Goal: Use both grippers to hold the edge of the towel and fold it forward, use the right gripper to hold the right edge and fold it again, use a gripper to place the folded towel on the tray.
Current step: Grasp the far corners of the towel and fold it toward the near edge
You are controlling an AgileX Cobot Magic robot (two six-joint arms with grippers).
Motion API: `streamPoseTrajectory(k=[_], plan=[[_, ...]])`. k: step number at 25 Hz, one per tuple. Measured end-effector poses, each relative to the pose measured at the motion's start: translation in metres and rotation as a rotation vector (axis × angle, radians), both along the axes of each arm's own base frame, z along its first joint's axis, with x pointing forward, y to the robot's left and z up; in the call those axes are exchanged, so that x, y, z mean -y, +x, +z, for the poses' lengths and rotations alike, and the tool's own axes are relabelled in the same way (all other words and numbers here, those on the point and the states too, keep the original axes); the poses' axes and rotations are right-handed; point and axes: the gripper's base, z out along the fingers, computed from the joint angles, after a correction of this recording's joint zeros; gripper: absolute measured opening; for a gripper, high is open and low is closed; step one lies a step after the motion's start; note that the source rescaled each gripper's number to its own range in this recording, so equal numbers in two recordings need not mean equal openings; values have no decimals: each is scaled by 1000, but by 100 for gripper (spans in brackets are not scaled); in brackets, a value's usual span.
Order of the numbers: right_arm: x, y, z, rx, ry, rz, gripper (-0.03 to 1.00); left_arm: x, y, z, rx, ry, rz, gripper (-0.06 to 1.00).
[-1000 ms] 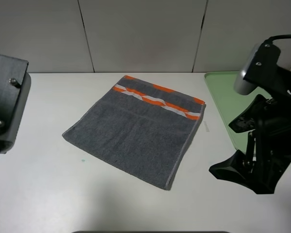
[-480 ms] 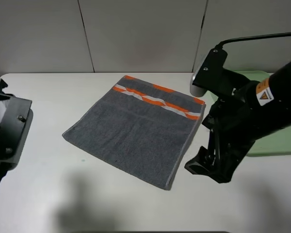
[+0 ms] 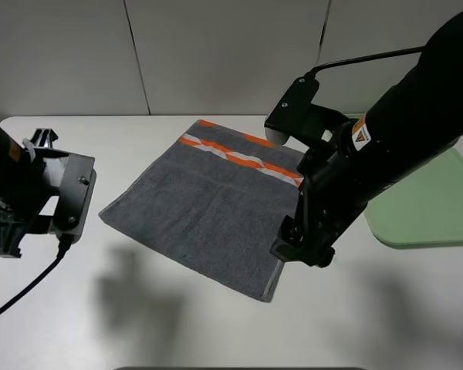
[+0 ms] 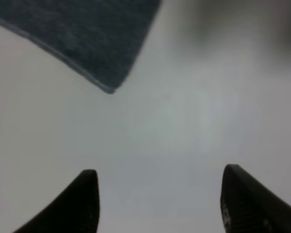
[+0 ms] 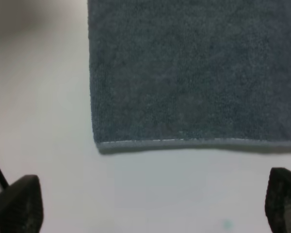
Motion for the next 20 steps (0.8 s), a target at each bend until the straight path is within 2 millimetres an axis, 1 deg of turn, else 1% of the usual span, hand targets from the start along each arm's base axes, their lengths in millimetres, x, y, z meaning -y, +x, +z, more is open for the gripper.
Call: streamPoseTrajectory(k=[4, 8, 12, 20], plan=[[-3, 3, -6, -7, 0, -1, 100, -3, 23, -6, 20, -16, 37, 52], [-5, 5, -9, -4, 1, 6, 100, -2, 35, -16, 56, -47, 39, 52], [-6, 5, -12, -12, -3, 4, 100, 1, 38, -16, 82, -90, 60, 52], [-6, 6, -12, -12, -4, 3, 100, 2, 39, -15, 95, -104, 64, 52]])
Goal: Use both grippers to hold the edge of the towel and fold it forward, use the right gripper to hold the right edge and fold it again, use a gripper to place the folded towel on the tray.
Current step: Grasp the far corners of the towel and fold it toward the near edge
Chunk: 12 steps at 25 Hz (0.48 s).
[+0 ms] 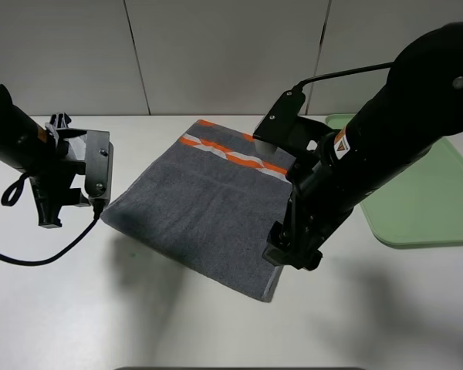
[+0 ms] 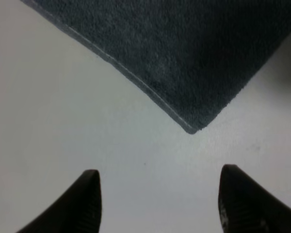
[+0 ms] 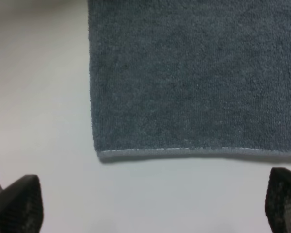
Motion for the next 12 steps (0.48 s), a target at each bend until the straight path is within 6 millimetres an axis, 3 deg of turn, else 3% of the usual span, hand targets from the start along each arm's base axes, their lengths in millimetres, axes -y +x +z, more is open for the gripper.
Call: streamPoseTrajectory(k=[4, 8, 12], plan=[[0, 0, 0, 2, 2, -1, 100, 1, 1, 1, 17, -14, 8, 56], [0, 0, 0, 2, 2, -1, 100, 1, 3, 1, 26, -45, 62, 87], [-1, 0, 0, -5, 10, -1, 100, 4, 7, 3, 74, -76, 62, 98]])
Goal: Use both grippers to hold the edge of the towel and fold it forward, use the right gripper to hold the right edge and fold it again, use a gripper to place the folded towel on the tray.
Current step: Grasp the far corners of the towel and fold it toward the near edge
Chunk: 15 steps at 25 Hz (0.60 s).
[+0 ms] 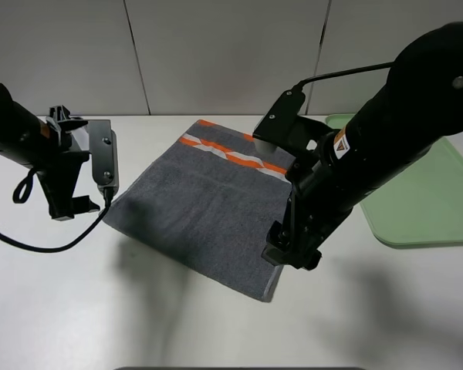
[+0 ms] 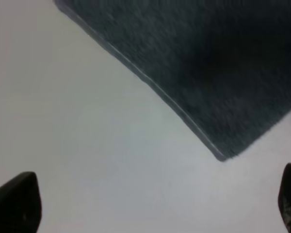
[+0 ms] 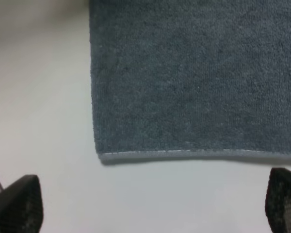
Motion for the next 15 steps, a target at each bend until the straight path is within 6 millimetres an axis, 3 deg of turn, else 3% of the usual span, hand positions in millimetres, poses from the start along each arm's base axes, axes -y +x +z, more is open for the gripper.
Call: streamPoseTrajectory(k=[8, 15], plan=[[-4, 0, -2, -14, 24, 28, 100, -1, -1, -1, -17, 6, 8, 100], [-30, -14, -34, -40, -92, 114, 100, -2, -4, -13, -93, 49, -8, 100]])
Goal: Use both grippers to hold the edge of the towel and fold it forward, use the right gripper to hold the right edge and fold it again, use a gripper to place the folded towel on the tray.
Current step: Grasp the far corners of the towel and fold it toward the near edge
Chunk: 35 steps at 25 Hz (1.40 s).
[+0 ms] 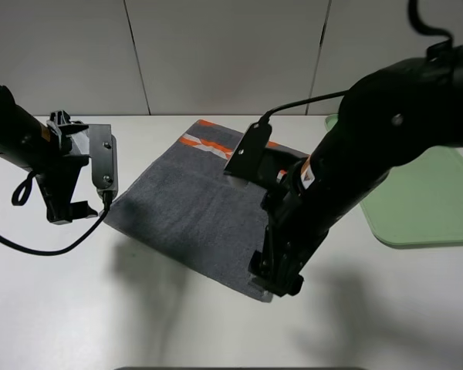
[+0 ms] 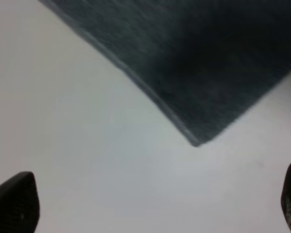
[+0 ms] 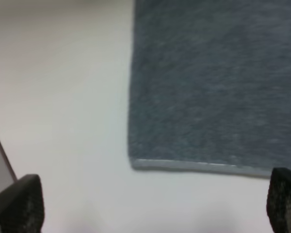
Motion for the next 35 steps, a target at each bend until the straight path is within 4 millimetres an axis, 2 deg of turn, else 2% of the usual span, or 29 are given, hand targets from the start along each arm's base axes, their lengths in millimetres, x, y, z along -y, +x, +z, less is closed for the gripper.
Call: streamPoseTrajectory(k=[3, 6, 19, 25, 32, 35], plan=[[-10, -8, -14, 19, -64, 34, 100, -1, -2, -18, -89, 54, -47, 100], [-13, -9, -23, 19, -101, 29, 100, -1, -1, -27, -123, 87, -111, 100], [-27, 0, -53, -28, -132, -34, 100, -1, -1, -50, -189, 191, -403, 94], [-38, 7, -69, -45, -141, -50, 100, -1, -1, -54, -200, 204, -447, 92], [-38, 7, -95, -91, -197, -60, 100, -1, -1, -54, -196, 213, -481, 91], [-39, 7, -96, -92, -192, -64, 100, -1, -1, -54, -196, 215, -486, 91]])
